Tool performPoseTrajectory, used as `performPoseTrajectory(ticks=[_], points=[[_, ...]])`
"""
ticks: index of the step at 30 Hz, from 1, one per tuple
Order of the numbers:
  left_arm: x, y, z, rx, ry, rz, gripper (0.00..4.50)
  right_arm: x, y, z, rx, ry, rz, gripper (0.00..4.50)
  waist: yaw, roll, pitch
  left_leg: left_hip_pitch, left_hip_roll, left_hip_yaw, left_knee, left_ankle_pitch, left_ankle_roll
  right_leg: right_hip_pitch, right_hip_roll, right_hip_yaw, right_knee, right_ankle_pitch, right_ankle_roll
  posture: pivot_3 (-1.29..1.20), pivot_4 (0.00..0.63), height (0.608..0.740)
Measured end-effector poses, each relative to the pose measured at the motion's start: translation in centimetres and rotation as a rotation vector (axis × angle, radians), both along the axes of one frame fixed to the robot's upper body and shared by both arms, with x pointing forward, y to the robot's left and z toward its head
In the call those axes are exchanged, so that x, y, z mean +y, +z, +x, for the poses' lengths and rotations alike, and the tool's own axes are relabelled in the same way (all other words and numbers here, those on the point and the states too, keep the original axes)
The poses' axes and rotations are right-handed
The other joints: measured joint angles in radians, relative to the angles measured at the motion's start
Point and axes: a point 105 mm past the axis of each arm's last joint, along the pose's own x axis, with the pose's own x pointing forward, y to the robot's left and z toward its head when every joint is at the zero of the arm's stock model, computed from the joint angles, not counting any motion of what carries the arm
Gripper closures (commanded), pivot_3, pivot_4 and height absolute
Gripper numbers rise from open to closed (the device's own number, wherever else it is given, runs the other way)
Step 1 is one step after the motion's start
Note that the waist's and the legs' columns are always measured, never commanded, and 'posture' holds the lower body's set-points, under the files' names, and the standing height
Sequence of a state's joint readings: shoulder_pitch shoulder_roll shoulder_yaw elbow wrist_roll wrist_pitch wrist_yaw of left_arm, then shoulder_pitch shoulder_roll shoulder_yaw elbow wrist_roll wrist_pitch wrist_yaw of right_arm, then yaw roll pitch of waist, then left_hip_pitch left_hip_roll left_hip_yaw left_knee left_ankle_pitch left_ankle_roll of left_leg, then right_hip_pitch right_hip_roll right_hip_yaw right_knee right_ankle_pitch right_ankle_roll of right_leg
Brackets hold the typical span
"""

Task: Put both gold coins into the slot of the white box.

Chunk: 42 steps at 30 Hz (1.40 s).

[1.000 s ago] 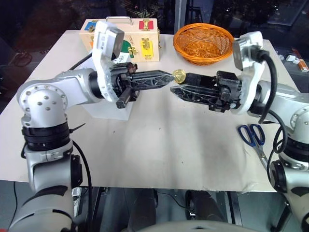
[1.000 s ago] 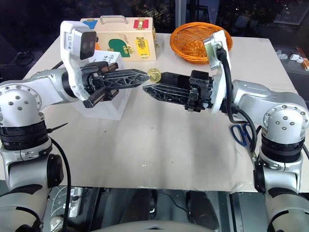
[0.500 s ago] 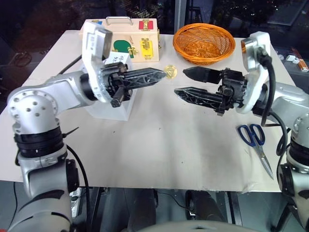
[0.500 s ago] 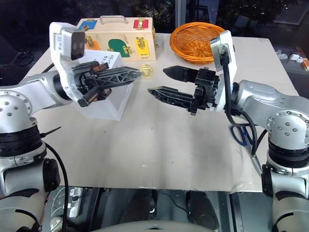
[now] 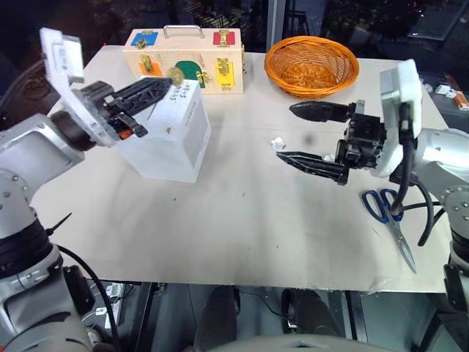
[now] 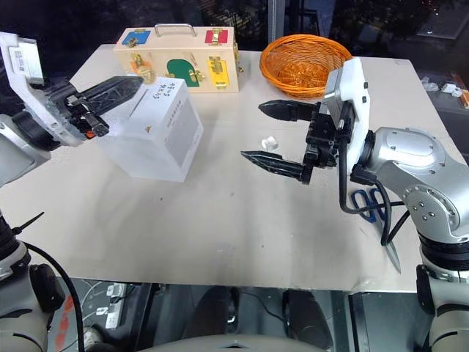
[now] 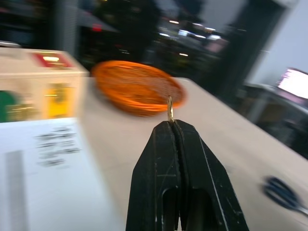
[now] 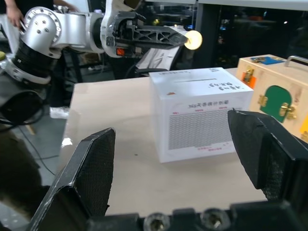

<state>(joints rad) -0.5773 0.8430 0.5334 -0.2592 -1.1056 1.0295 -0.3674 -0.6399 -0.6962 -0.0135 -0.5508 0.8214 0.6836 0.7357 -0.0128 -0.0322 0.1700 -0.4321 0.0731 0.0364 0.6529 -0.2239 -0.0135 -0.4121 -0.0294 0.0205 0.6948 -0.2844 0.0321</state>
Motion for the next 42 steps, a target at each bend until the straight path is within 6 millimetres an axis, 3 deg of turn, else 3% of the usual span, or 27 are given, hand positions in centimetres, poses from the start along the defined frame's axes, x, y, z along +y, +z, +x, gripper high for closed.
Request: performPoseTrajectory(ticks=[7,13,24,42], points=[[2.9,-0.2,1.1,-0.034,0.228,0.016,4.50,0.1,0.1,0.0,-0.037,0.004,0.027,0.42,0.000,0.000,0.000,0.000,0.000,0.000,0.000,0.000,0.000,0.000,0.000,0.000,0.000,0.000,0.000,0.00,0.150,0.726],[3.5,-1.0,1.6,0.001,0.282,0.001,4.50,0.1,-0.3,-0.4,-0.064,0.000,0.018,0.42,0.001,0.000,0.000,0.000,0.000,0.000,0.000,0.000,0.000,0.000,0.000,0.000,0.000,0.000,0.000,0.00,0.150,0.726],[3.0,-3.5,3.0,0.097,0.312,0.030,4.50,0.1,-0.5,-0.8,-0.108,-0.014,0.008,0.42,-0.001,0.000,0.000,0.000,0.000,0.000,0.000,0.000,0.000,0.000,0.000,0.000,0.001,0.000,0.000,0.00,0.150,0.726],[2.7,-5.0,3.6,0.152,0.320,0.064,4.50,0.0,-1.0,-0.9,-0.095,-0.027,0.010,0.42,0.000,0.000,0.000,0.000,0.000,0.000,0.000,0.000,0.000,0.000,0.000,0.000,0.001,0.000,0.000,0.00,0.150,0.726]])
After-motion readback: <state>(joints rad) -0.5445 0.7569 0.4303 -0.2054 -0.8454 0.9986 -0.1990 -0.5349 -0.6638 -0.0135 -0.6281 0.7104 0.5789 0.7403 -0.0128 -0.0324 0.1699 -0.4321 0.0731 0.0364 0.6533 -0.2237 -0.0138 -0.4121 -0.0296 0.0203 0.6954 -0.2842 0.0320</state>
